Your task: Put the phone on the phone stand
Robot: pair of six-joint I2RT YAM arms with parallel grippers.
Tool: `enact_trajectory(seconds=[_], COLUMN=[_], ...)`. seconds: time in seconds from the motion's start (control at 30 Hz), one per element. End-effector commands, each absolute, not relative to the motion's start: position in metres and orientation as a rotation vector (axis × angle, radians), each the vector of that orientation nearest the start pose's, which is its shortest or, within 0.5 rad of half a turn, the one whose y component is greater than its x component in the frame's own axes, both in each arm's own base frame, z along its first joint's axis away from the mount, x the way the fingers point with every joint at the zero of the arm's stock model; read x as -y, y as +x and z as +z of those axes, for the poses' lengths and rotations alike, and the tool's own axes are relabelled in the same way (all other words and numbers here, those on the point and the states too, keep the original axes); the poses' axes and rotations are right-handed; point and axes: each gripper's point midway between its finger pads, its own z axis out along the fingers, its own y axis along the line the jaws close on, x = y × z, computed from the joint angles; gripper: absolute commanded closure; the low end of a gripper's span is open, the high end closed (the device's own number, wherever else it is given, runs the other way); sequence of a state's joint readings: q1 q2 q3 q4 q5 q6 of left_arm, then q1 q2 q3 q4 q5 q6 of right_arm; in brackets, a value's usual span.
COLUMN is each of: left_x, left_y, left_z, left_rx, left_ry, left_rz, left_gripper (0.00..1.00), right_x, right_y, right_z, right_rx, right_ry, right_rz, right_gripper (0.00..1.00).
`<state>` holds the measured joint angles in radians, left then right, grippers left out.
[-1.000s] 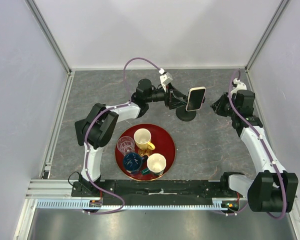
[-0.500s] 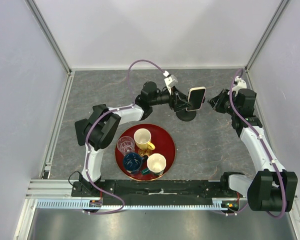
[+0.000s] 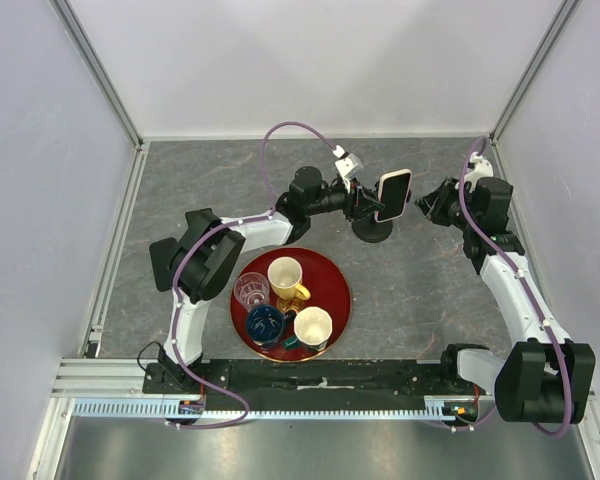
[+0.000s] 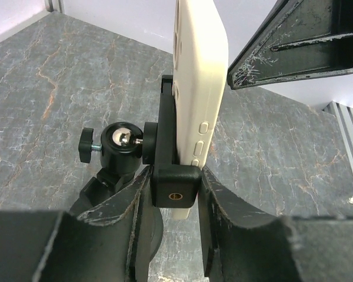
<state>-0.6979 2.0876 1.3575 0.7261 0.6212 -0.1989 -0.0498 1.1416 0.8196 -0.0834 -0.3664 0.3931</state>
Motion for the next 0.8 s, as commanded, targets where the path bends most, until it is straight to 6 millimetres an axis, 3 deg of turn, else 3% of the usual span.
enact_trajectory(seconds=[0.0,0.13,0.27,0.4,0.63,0.7,0.77], left_x=[0.46,0.458,0.455,0.455,0.439,0.436,0.434], left_y=[0.387,0.398,0.408,0.413,0.403,0.405,0.405], left_z=[0.214,0.208,0.177,0.164,0.174,0.175,0.178], left_rx=[-1.364,-1.391,-1.494,-1.497,-1.424,-1.432,-1.439], left_ry=[0.903,0.915,1.008,1.087,1.123,1.115,1.101], left_rz=[-1.103,-1.03,-0.932,-0.922,-1.029,-1.038,-1.051], left_gripper=[0.79,0.97,0.98,0.98,0.98,0.97,0.77], right_x=[-0.061,-0.06,-0.059,-0.059,-0.066,-0.071,-0.083], right_y=[0.367,0.367,0.366,0.366,0.363,0.364,0.364], right_z=[0.229,0.225,0.224,0.226,0.227,0.229,0.223], right_rx=[-1.916,-1.927,-1.931,-1.932,-1.938,-1.948,-1.977], right_ry=[0.156,0.157,0.152,0.128,0.067,0.041,-0.007], right_rz=[0.592,0.58,0.568,0.561,0.569,0.575,0.573], right_gripper=[0.75,0.77,0.78,0.78,0.76,0.66,0.59])
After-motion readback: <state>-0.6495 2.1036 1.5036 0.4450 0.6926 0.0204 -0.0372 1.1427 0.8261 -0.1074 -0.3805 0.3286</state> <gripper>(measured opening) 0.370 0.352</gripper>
